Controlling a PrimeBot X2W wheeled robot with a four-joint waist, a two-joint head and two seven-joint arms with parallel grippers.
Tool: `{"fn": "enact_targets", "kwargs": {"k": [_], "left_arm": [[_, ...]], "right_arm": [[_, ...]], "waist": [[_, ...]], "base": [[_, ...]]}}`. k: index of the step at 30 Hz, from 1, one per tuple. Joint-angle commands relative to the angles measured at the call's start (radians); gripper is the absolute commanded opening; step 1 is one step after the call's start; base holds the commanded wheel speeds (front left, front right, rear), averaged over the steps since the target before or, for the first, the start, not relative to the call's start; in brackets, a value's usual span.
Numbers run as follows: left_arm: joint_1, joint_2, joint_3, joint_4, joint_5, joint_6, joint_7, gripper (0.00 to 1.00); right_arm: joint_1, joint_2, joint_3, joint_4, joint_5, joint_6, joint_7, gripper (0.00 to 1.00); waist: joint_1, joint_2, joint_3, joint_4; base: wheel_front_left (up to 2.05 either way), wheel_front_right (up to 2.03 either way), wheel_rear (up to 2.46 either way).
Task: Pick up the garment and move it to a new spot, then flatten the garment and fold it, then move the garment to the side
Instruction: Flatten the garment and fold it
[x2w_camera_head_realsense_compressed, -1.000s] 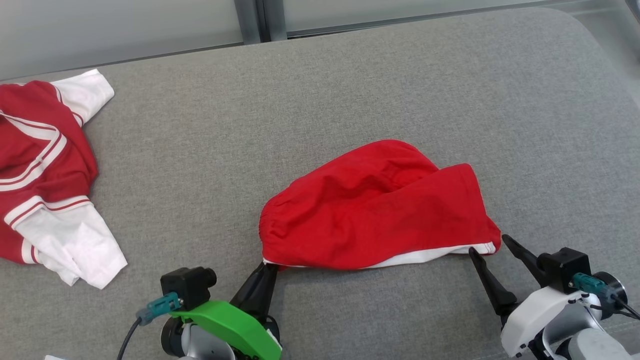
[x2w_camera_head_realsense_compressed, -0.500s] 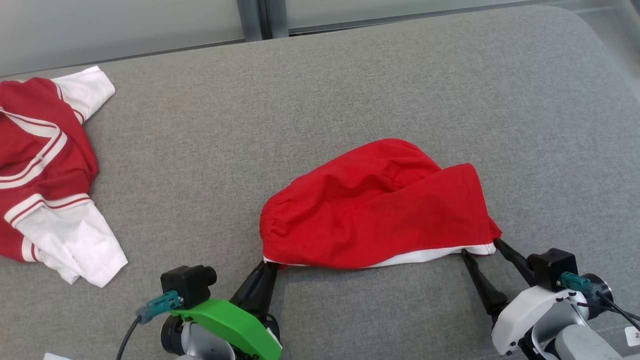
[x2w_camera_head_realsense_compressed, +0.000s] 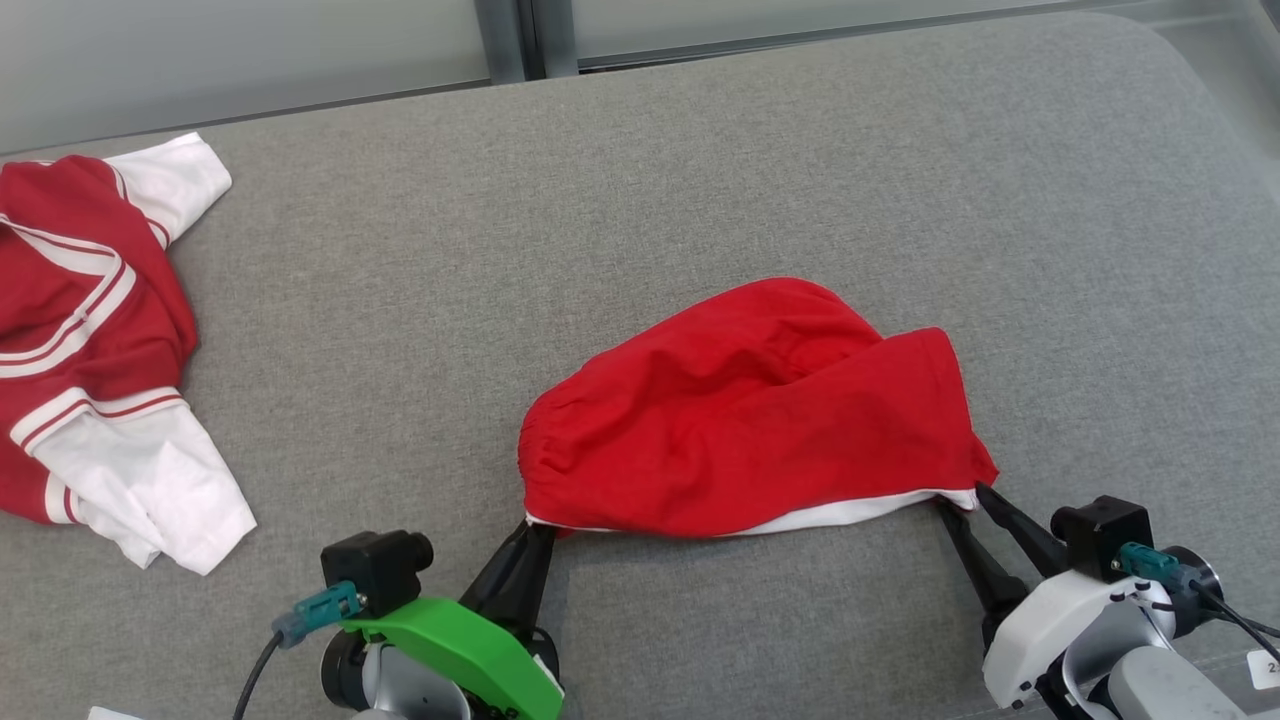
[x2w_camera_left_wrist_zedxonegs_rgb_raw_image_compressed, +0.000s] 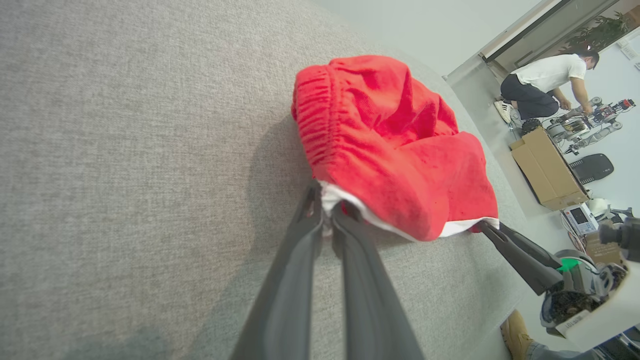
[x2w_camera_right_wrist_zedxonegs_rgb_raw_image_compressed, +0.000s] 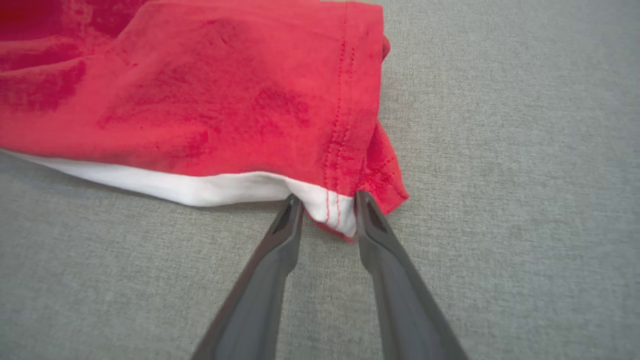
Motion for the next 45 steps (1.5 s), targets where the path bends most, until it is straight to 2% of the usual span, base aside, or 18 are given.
{"fn": "enact_targets", "kwargs": {"k": [1, 4, 7, 8, 12, 27, 31, 35, 41, 45], "left_arm": [[-0.007, 0.004, 0.001, 0.0, -0.008, 0.003, -0.003, 0.0], [-0.008, 0.004, 0.0, 0.001, -0.009, 0.002, -0.004, 0.0], [-0.01, 0.005, -0.001, 0.002, -0.011, 0.002, -0.004, 0.0], [-0.011, 0.005, -0.001, 0.003, -0.011, 0.002, -0.004, 0.0], [-0.01, 0.005, -0.003, 0.006, -0.012, 0.004, -0.003, 0.0], [-0.029, 0.018, 0.041, 0.004, 0.0, 0.028, -0.046, 0.0], [-0.039, 0.026, 0.071, 0.012, 0.003, 0.044, -0.069, 0.0], [-0.047, 0.043, 0.083, 0.014, -0.011, 0.048, -0.05, 0.0], [-0.063, 0.059, 0.05, 0.016, 0.002, 0.034, -0.005, 0.0], [-0.038, 0.064, 0.029, 0.014, 0.006, 0.025, 0.007, 0.0]], "right_arm": [[-0.009, -0.004, 0.0, 0.001, 0.008, -0.002, -0.005, 0.5], [-0.007, -0.004, 0.0, 0.001, 0.008, -0.002, -0.006, 0.47], [-0.003, -0.004, 0.0, -0.004, 0.01, -0.002, -0.004, 0.36], [-0.002, -0.004, 0.001, -0.005, 0.012, -0.002, -0.003, 0.27], [0.004, -0.009, 0.004, -0.012, 0.015, -0.002, 0.002, 0.01], [-0.048, -0.022, 0.015, -0.106, 0.007, -0.002, -0.017, 0.0], [-0.094, 0.004, 0.039, -0.102, 0.006, -0.002, -0.045, 0.0], [-0.163, 0.019, 0.07, -0.084, 0.053, -0.002, -0.048, 0.0], [-0.248, -0.034, 0.121, -0.039, 0.12, -0.002, 0.018, 0.0], [-0.184, -0.092, 0.112, -0.068, 0.17, -0.002, 0.061, 0.0]], "waist": [[0.0, 0.0, 0.0, -0.001], [0.0, 0.0, -0.002, -0.001], [0.0, 0.0, -0.003, -0.002], [0.0, 0.0, -0.004, -0.002], [0.0, 0.0, -0.008, -0.001], [0.0, 0.0, -0.031, -0.003], [0.0, 0.0, -0.037, 0.0], [0.0, 0.0, -0.041, 0.001], [0.0, 0.0, -0.04, 0.022], [0.0, 0.0, -0.039, 0.046]], "base": [[0.0, 0.0, 0.0], [0.0, 0.0, 0.0], [0.0, 0.0, 0.0], [0.0, 0.0, 0.0], [0.0, 0.0, 0.0], [0.0, 0.0, 0.0], [0.0, 0.0, 0.0], [0.0, 0.0, 0.0], [0.0, 0.0, 0.0], [0.0, 0.0, 0.0]]}}
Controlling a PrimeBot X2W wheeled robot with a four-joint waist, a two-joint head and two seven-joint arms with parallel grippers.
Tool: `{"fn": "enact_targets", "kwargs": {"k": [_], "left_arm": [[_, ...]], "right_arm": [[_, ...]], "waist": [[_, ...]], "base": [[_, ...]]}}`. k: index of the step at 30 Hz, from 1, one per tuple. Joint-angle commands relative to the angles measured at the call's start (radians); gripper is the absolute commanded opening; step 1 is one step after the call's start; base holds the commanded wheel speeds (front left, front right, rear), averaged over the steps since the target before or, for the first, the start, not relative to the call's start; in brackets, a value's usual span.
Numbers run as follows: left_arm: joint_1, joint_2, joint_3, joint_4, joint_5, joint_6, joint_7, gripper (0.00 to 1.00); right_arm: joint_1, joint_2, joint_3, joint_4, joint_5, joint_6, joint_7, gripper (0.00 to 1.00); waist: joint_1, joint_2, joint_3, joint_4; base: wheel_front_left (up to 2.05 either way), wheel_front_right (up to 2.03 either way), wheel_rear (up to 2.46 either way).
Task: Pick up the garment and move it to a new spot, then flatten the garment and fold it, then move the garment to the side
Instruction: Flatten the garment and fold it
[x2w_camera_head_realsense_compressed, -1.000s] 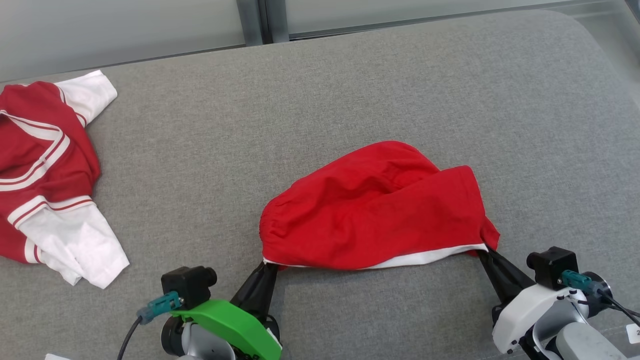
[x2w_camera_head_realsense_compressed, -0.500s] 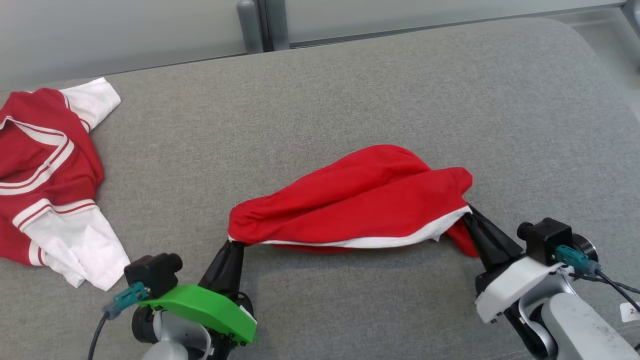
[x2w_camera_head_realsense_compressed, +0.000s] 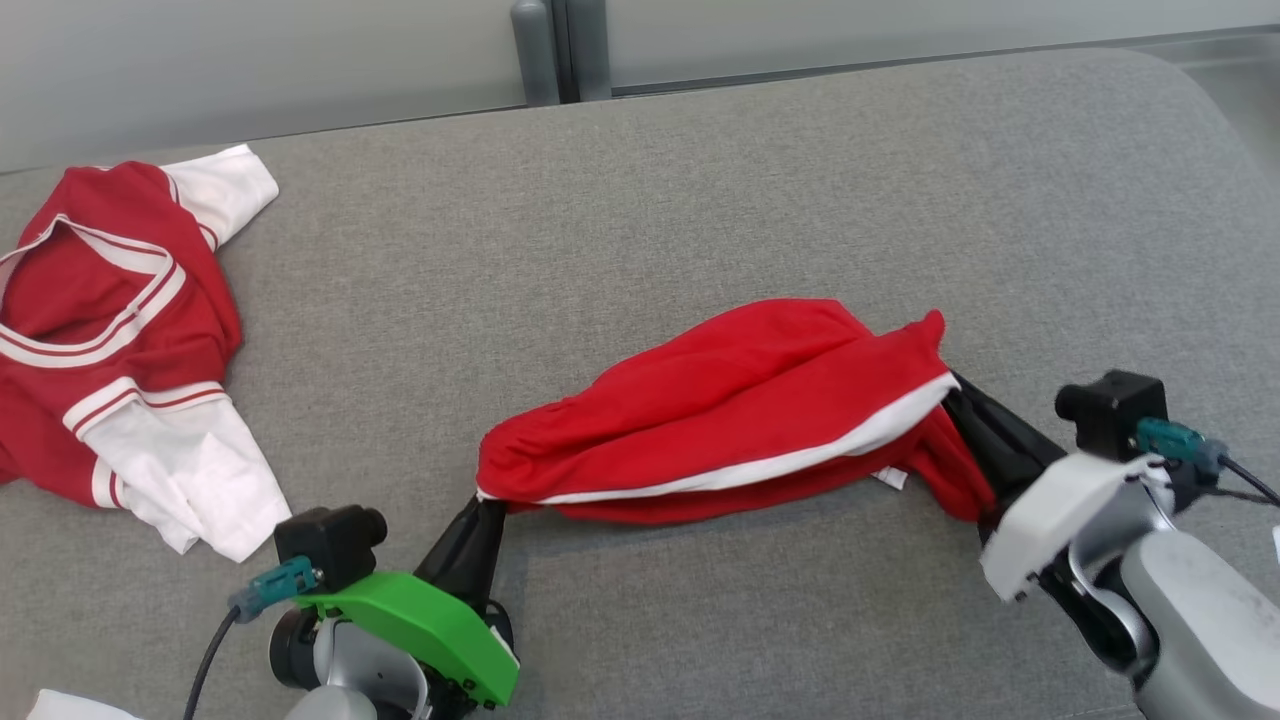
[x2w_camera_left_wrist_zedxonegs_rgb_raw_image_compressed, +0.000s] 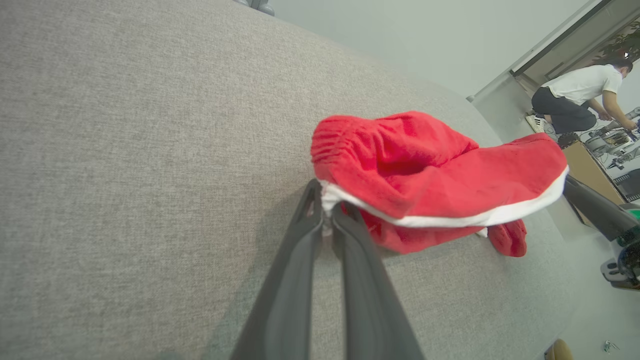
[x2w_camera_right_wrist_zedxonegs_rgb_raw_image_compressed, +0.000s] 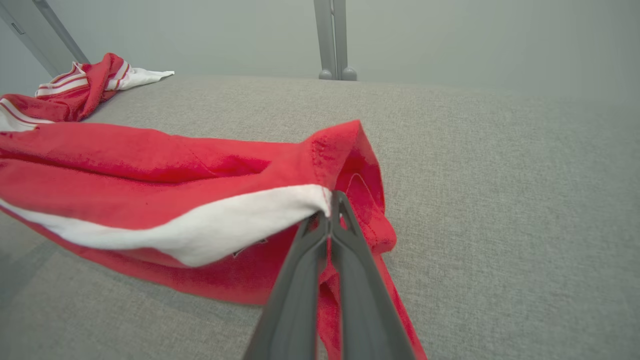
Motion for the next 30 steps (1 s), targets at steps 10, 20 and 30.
{"fn": "enact_targets", "kwargs": {"k": [10, 20, 30], "left_arm": [[0.091, 0.051, -0.02, -0.028, -0.001, -0.017, 0.011, 0.0], [0.134, 0.096, -0.071, -0.045, 0.021, -0.05, 0.039, 0.0], [0.169, 0.152, -0.075, -0.092, 0.016, -0.044, 0.071, 0.0]], "right_arm": [[0.325, -0.091, -0.106, -0.211, 0.053, -0.002, 0.115, 0.0], [0.295, -0.055, 0.0, -0.199, -0.044, -0.002, 0.154, 0.0], [0.245, -0.099, 0.035, -0.105, -0.087, -0.002, 0.131, 0.0]], "waist": [[0.0, 0.0, 0.031, 0.002], [0.0, 0.0, 0.053, -0.042], [0.0, 0.0, 0.034, -0.027]], "base": [[0.0, 0.0, 0.0], [0.0, 0.0, 0.0], [0.0, 0.0, 0.0]]}}
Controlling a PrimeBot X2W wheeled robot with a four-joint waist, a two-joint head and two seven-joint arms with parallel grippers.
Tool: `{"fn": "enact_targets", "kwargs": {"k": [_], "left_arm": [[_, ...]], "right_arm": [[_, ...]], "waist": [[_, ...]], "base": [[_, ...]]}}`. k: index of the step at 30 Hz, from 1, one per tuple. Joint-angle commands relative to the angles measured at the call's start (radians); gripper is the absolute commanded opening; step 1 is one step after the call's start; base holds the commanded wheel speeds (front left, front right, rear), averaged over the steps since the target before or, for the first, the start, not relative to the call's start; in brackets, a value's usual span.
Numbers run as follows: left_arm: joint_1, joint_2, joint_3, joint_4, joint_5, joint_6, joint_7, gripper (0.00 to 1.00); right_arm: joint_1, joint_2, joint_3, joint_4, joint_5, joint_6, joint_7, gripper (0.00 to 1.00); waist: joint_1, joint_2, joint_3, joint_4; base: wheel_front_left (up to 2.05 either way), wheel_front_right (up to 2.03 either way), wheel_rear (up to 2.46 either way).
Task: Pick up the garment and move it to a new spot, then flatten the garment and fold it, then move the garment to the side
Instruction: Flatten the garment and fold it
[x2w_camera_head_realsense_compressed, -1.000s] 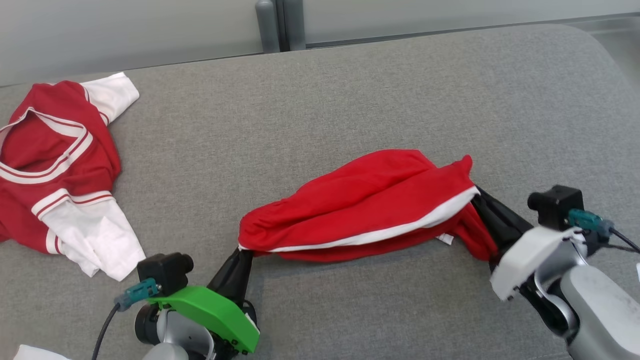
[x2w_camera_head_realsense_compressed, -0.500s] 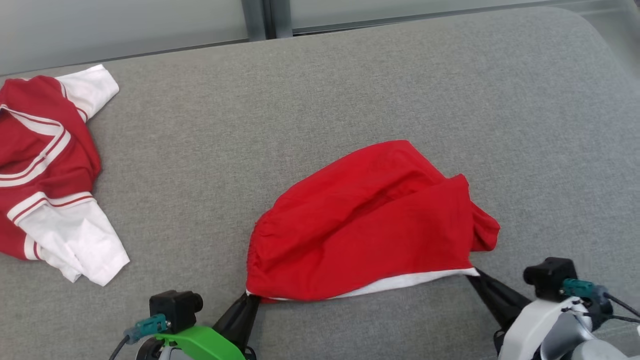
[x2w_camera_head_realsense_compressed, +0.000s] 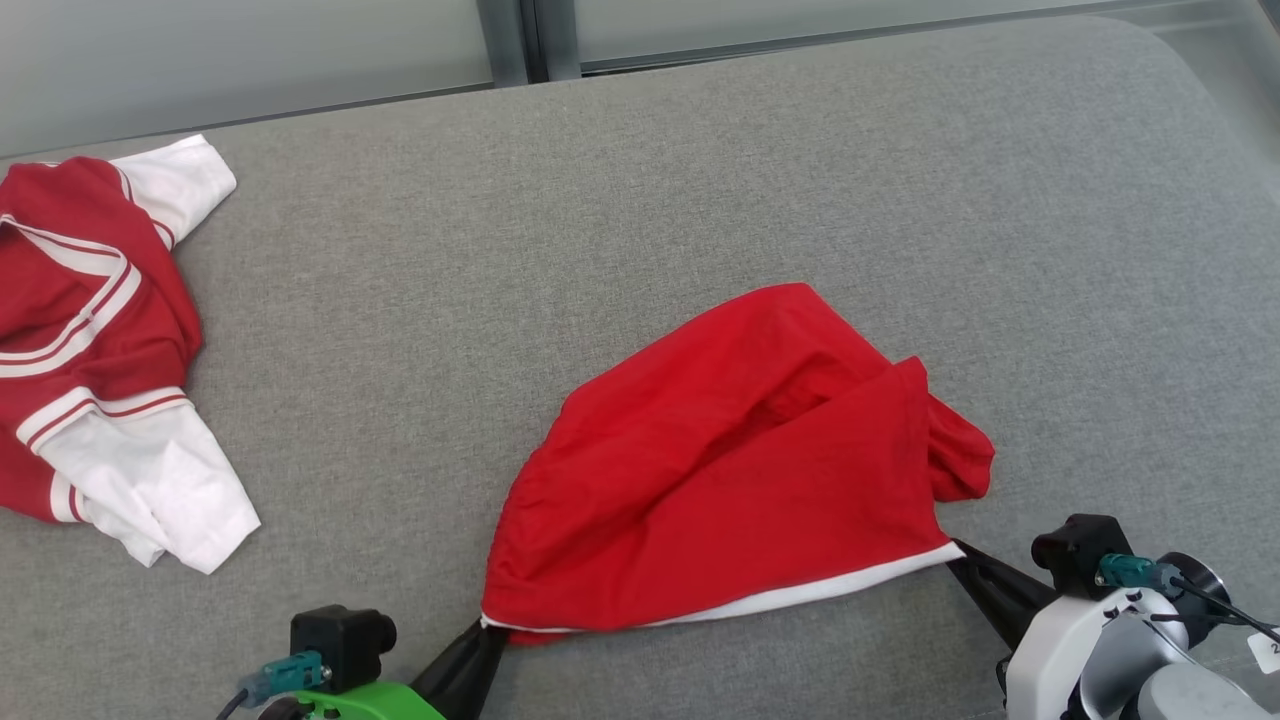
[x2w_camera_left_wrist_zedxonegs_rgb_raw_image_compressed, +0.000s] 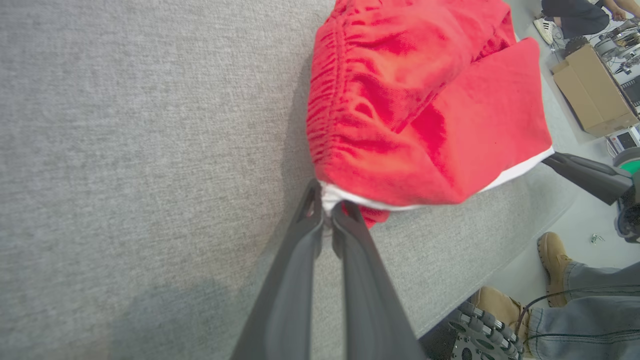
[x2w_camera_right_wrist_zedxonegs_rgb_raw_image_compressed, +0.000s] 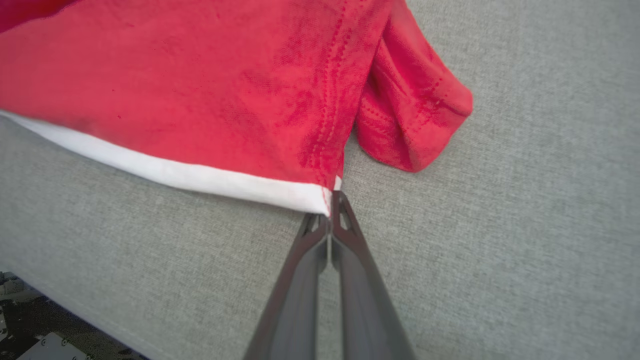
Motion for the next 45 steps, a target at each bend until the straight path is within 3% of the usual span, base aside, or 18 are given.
{"fn": "enact_targets", "kwargs": {"k": [1, 8, 11, 14, 16, 19, 20, 21, 22, 33, 45], "left_arm": [[0.015, 0.015, -0.008, -0.01, -0.001, -0.004, 0.015, 0.0], [0.007, 0.062, -0.043, -0.055, 0.005, -0.025, 0.091, 0.0], [-0.001, 0.067, -0.053, -0.054, 0.004, -0.029, 0.107, 0.12], [-0.007, 0.071, -0.063, -0.044, 0.002, -0.038, 0.117, 0.17], [-0.012, 0.074, -0.068, -0.036, 0.009, -0.043, 0.123, 0.27], [-0.017, 0.077, -0.075, -0.026, 0.009, -0.044, 0.131, 0.43], [-0.018, 0.078, -0.076, -0.024, 0.009, -0.045, 0.133, 0.53], [-0.02, 0.079, -0.077, -0.023, 0.01, -0.045, 0.135, 0.86], [-0.022, 0.08, -0.077, -0.021, 0.01, -0.044, 0.136, 1.0], [0.021, 0.087, -0.057, -0.026, 0.013, -0.011, 0.096, 1.0], [0.118, 0.121, 0.016, -0.147, -0.01, 0.078, 0.034, 1.0]], "right_arm": [[-0.014, -0.006, 0.006, -0.001, -0.001, -0.002, 0.005, 0.0], [-0.024, -0.021, 0.013, -0.008, -0.011, -0.002, 0.026, 0.0], [-0.024, -0.024, 0.016, -0.007, -0.011, -0.002, 0.036, 0.0], [-0.023, -0.025, 0.019, -0.003, -0.01, -0.002, 0.04, 0.04], [-0.024, -0.027, 0.021, -0.001, -0.011, -0.002, 0.043, 0.09], [-0.025, -0.031, 0.024, -0.001, -0.016, -0.002, 0.048, 0.44], [-0.025, -0.032, 0.023, -0.003, -0.017, -0.002, 0.05, 0.68], [-0.024, -0.034, 0.021, -0.005, -0.021, -0.002, 0.049, 0.92], [-0.024, -0.037, 0.018, -0.008, -0.025, -0.002, 0.047, 1.0], [0.04, -0.043, -0.08, -0.076, -0.047, -0.002, 0.043, 1.0], [0.15, -0.032, -0.253, -0.289, -0.056, -0.002, 0.094, 1.0]], "waist": [[0.0, 0.0, -0.004, 0.004], [0.0, 0.0, -0.009, 0.013], [0.0, 0.0, -0.011, 0.012], [0.0, 0.0, -0.012, 0.011], [0.0, 0.0, -0.014, 0.009], [0.0, 0.0, -0.017, 0.007], [0.0, 0.0, -0.018, 0.006], [0.0, 0.0, -0.019, 0.006], [0.0, 0.0, -0.02, 0.006], [0.0, 0.0, -0.052, 0.016], [0.0, 0.0, -0.132, 0.064]], "base": [[0.0, 0.0, 0.0], [0.0, 0.0, 0.0], [0.0, 0.0, 0.0], [0.0, 0.0, 0.0], [0.0, 0.0, 0.0], [0.0, 0.0, 0.0], [0.0, 0.0, 0.0], [0.0, 0.0, 0.0], [0.0, 0.0, 0.0], [0.0, 0.0, 0.0], [0.0, 0.0, 0.0]]}}
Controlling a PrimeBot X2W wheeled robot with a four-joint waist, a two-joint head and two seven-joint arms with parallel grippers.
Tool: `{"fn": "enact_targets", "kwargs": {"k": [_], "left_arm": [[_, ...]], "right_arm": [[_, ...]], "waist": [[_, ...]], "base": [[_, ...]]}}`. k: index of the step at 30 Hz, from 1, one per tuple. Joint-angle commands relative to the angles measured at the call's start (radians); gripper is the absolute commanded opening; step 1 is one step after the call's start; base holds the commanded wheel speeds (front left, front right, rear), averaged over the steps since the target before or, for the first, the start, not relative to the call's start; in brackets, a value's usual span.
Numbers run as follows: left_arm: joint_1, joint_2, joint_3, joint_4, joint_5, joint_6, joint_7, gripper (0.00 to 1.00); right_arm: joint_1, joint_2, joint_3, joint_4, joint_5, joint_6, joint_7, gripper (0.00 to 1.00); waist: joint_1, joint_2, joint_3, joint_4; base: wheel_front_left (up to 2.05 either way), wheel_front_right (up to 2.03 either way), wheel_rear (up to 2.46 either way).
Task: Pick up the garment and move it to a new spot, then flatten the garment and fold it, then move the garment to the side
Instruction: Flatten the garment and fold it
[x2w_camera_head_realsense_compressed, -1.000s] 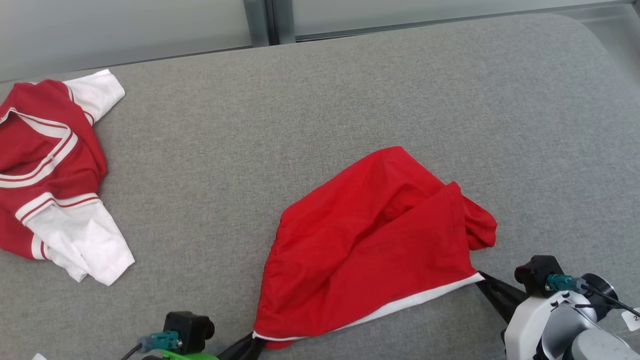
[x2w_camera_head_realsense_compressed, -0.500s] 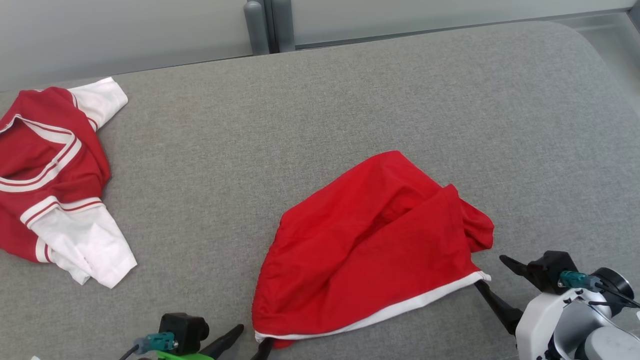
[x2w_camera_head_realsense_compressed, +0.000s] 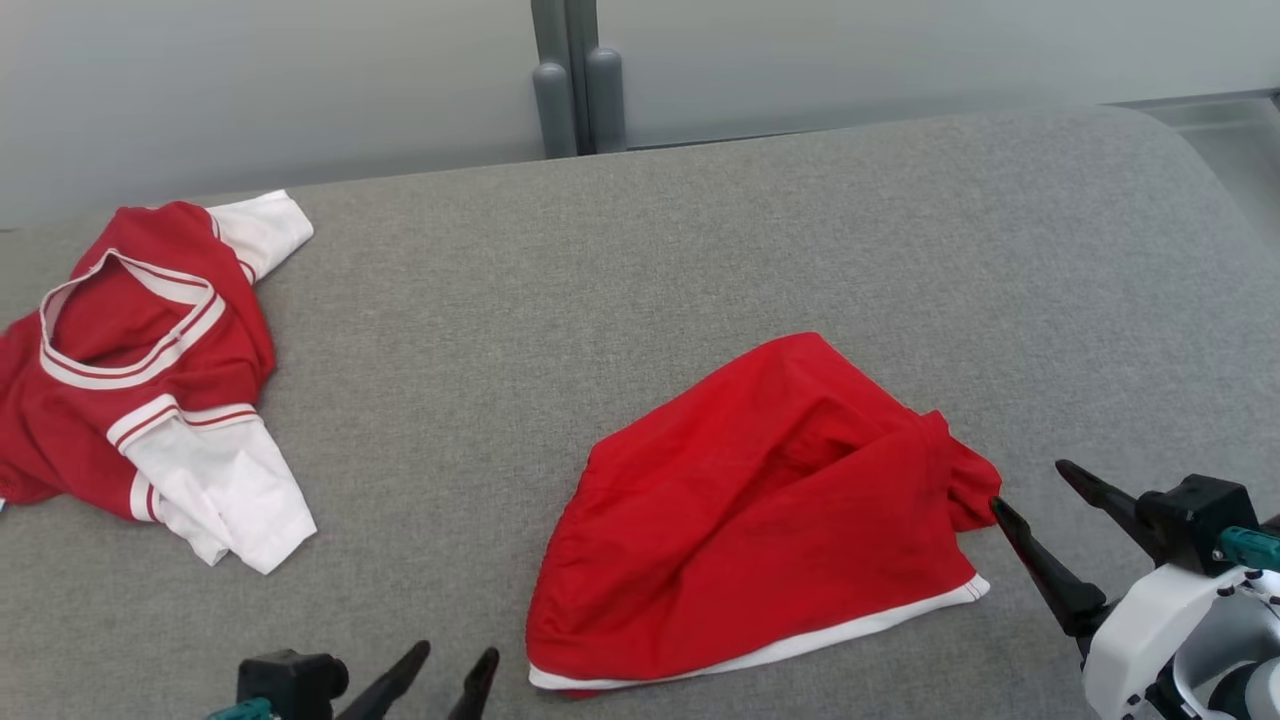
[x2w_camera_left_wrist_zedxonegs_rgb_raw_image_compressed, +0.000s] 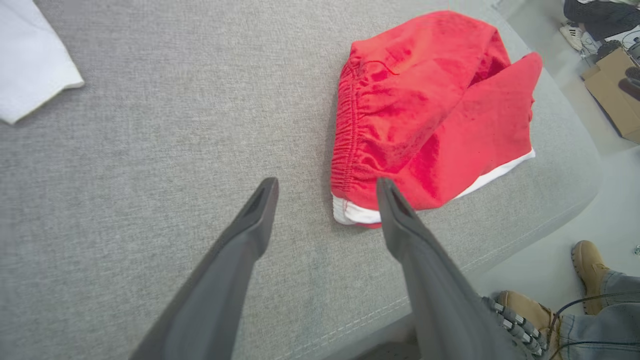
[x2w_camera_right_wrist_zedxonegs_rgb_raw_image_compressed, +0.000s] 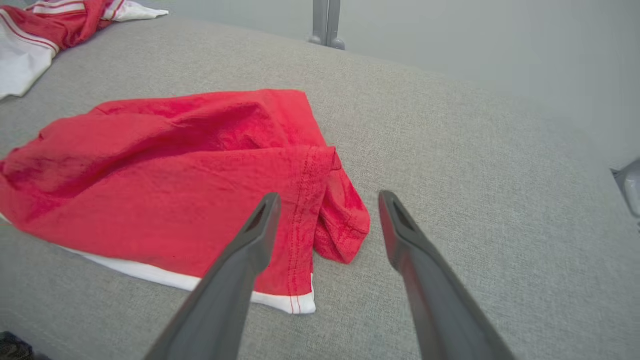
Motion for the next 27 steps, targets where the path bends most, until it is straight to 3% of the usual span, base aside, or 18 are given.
{"fn": "enact_targets", "kwargs": {"k": [1, 7, 14, 18, 22, 27], "left_arm": [[0.015, 0.003, 0.022, -0.016, -0.003, 0.019, -0.023, 1.0], [0.018, -0.034, 0.114, -0.014, 0.012, 0.079, -0.159, 1.0], [0.016, -0.05, 0.184, 0.056, 0.025, 0.074, -0.295, 1.0], [0.014, -0.067, 0.215, 0.126, 0.054, 0.056, -0.359, 1.0], [0.014, -0.091, 0.248, 0.188, 0.109, 0.023, -0.383, 1.0], [0.044, -0.153, 0.329, 0.23, 0.233, -0.045, -0.386, 1.0]], "right_arm": [[0.018, 0.006, -0.015, -0.023, -0.01, -0.002, 0.004, 1.0], [0.009, 0.041, -0.059, -0.037, -0.087, -0.002, -0.095, 1.0], [0.034, 0.121, -0.099, 0.037, -0.157, -0.002, -0.257, 1.0], [0.045, 0.198, -0.124, 0.133, -0.195, -0.002, -0.361, 1.0], [0.049, 0.279, -0.173, 0.222, -0.247, -0.002, -0.399, 1.0], [0.058, 0.374, -0.26, 0.19, -0.31, -0.002, -0.4, 1.0]], "waist": [[0.0, 0.0, -0.029, 0.026], [0.0, 0.0, -0.071, 0.059], [0.0, 0.0, -0.099, 0.088], [0.0, 0.0, -0.108, 0.096], [0.0, 0.0, -0.11, 0.102], [0.0, 0.0, -0.104, 0.1]], "base": [[0.0, 0.0, 0.0], [0.0, 0.0, 0.0], [0.0, 0.0, 0.0], [0.0, 0.0, 0.0], [0.0, 0.0, 0.0], [0.0, 0.0, 0.0]]}}
